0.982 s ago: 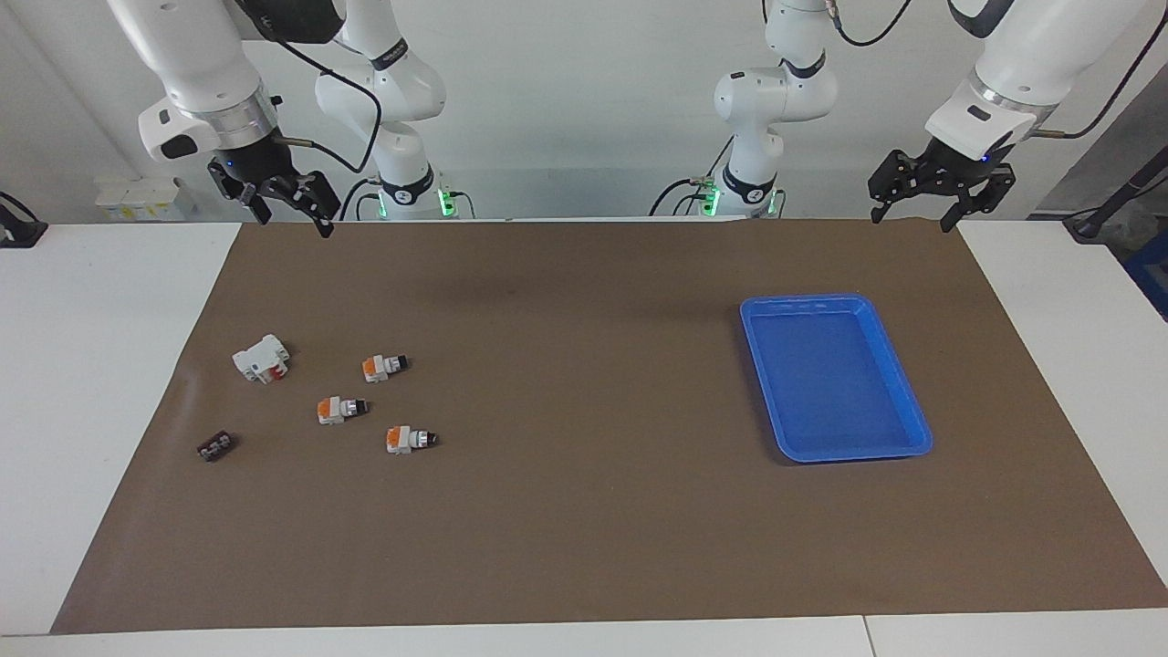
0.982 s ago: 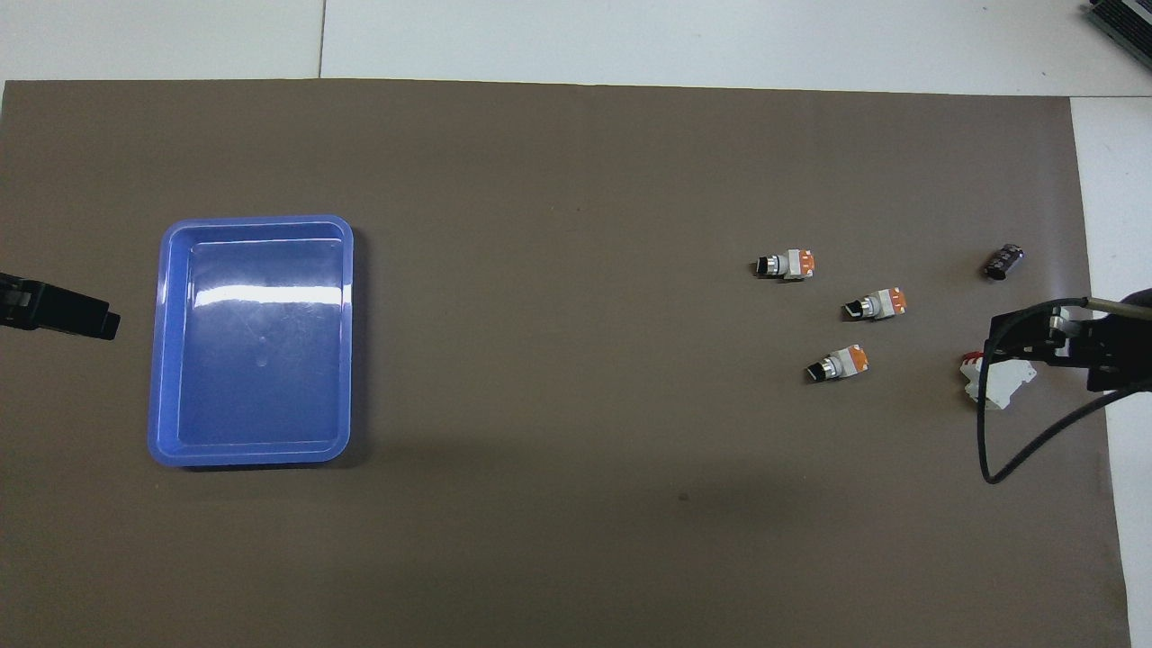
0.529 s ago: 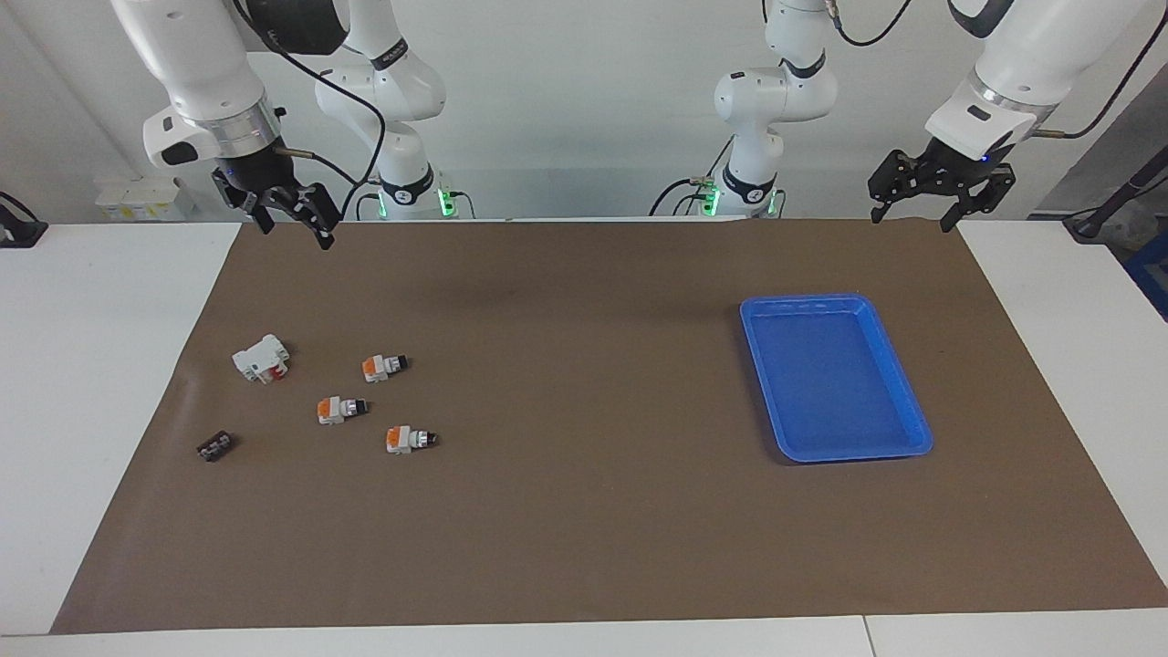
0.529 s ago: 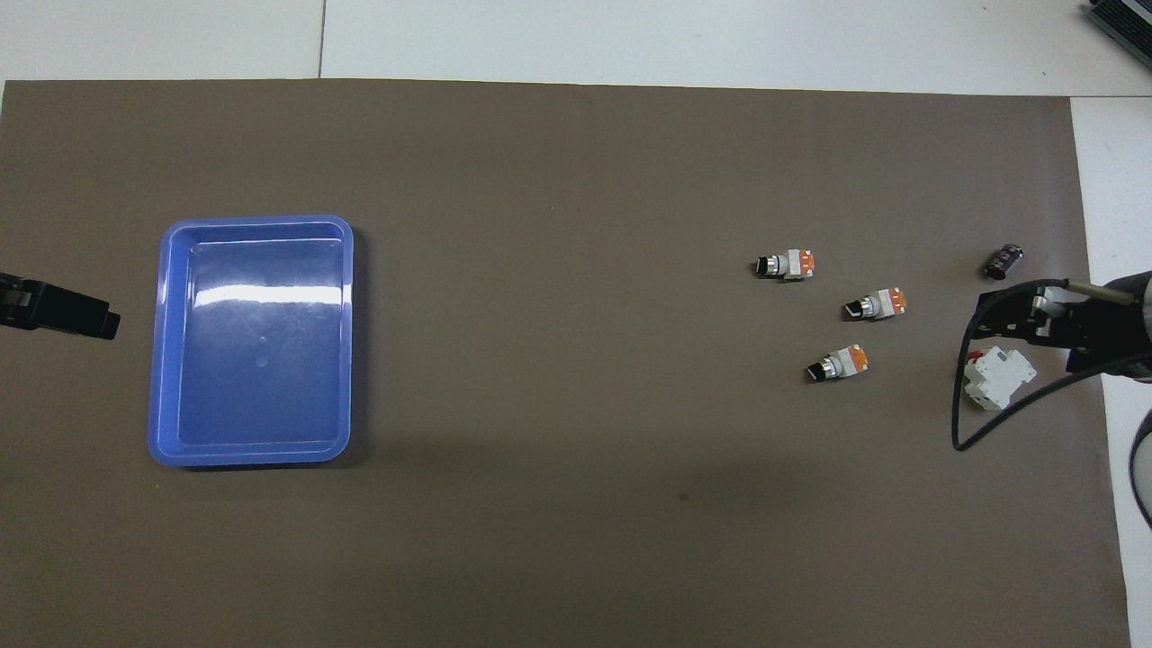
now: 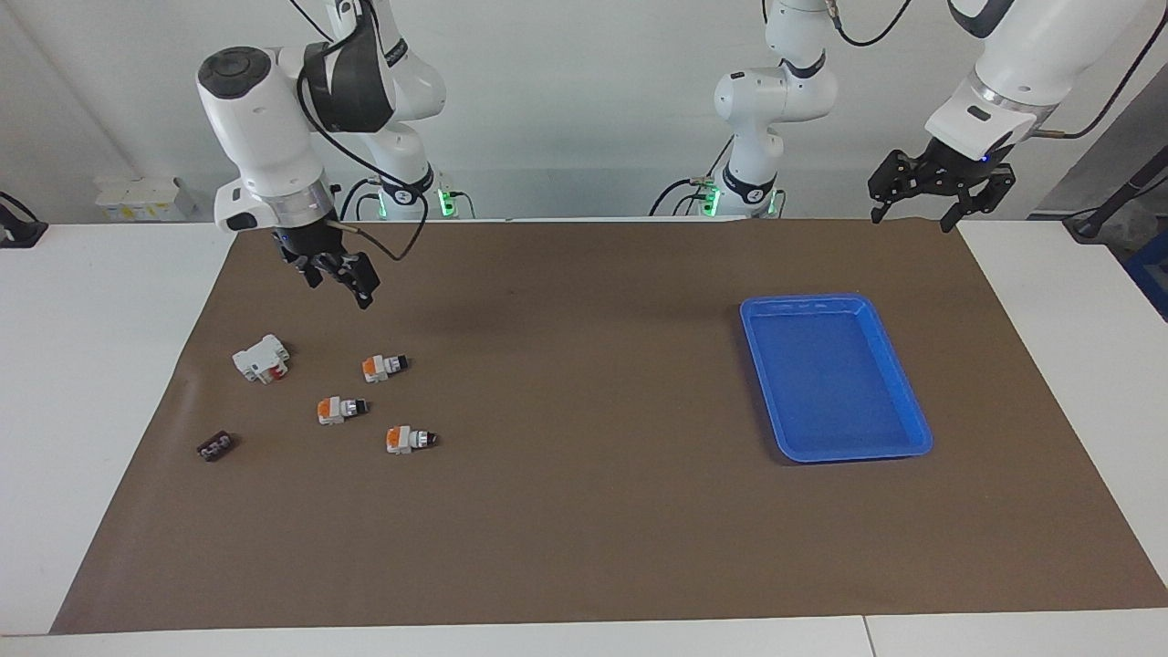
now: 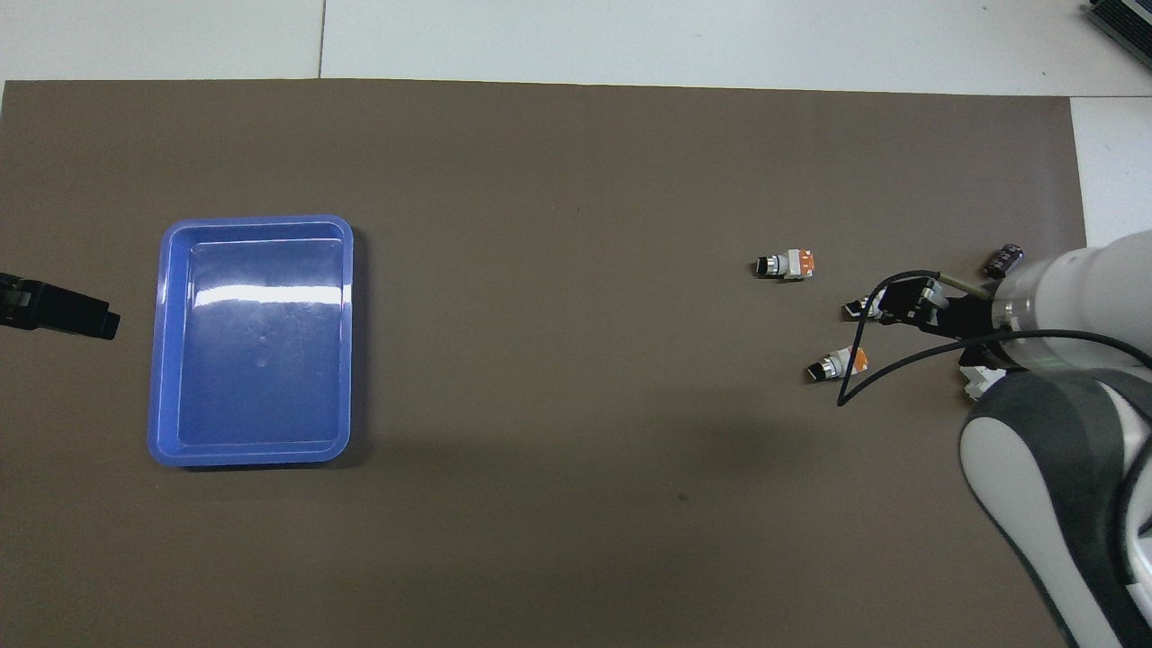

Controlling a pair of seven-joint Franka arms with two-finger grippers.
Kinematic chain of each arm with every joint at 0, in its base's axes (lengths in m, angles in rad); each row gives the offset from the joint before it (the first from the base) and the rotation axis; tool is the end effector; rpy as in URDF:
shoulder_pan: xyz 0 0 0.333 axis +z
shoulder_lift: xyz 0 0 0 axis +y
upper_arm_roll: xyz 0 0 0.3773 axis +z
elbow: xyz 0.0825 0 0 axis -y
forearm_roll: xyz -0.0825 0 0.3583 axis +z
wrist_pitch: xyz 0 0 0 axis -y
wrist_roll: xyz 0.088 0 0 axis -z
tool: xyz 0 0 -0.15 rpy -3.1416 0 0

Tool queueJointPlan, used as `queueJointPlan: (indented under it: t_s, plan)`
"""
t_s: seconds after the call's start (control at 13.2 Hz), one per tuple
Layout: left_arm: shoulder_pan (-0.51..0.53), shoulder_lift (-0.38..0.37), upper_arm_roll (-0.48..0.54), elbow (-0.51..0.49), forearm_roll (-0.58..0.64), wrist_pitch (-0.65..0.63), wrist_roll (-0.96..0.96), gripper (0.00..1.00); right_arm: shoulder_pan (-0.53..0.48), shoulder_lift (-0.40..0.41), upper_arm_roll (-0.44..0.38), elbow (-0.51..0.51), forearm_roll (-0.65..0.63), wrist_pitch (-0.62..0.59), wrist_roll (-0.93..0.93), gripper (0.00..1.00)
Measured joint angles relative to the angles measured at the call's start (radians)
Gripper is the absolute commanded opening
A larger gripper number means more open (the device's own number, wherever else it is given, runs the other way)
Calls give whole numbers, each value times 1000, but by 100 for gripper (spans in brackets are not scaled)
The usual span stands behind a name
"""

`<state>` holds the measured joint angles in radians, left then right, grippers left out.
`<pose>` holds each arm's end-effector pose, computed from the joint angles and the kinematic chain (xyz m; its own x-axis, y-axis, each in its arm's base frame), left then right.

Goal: Turn and place switch with both arms
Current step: 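Lower the right gripper and grasp the farthest orange-and-white switch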

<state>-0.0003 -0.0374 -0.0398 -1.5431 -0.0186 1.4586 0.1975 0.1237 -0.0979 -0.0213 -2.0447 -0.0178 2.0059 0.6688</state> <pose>0.5008 -0.0235 0.6648 0.9705 -0.2372 -0.0428 -0.2363 -0.9713 0.0260 0.5031 0.0496 0.5172 0.8459 -0.5304 0.0553 -0.5299 -0.8477 -0.0252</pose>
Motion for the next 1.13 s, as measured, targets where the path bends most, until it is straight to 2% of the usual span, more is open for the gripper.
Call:
queueJointPlan:
  t_s: [0.45,0.53,0.68,0.83,0.91,1.13]
  plan:
    - [0,0,0,0,0,0,0,100,91,194,2,-16,0,256,356,100]
    - [0,0,0,0,0,0,0,100,82,219,0,-15,16,317,397,100]
    - [0,0,0,0,0,0,0,100,47,266,-4,-2,136,415,449,100]
    - [0,0,0,0,0,0,0,100,19,309,-8,52,289,423,518,100]
    - [0,0,0,0,0,0,0,100,5,332,-9,103,345,382,568,100]
    - [0,0,0,0,0,0,0,100,-20,400,-10,254,387,258,693,100]
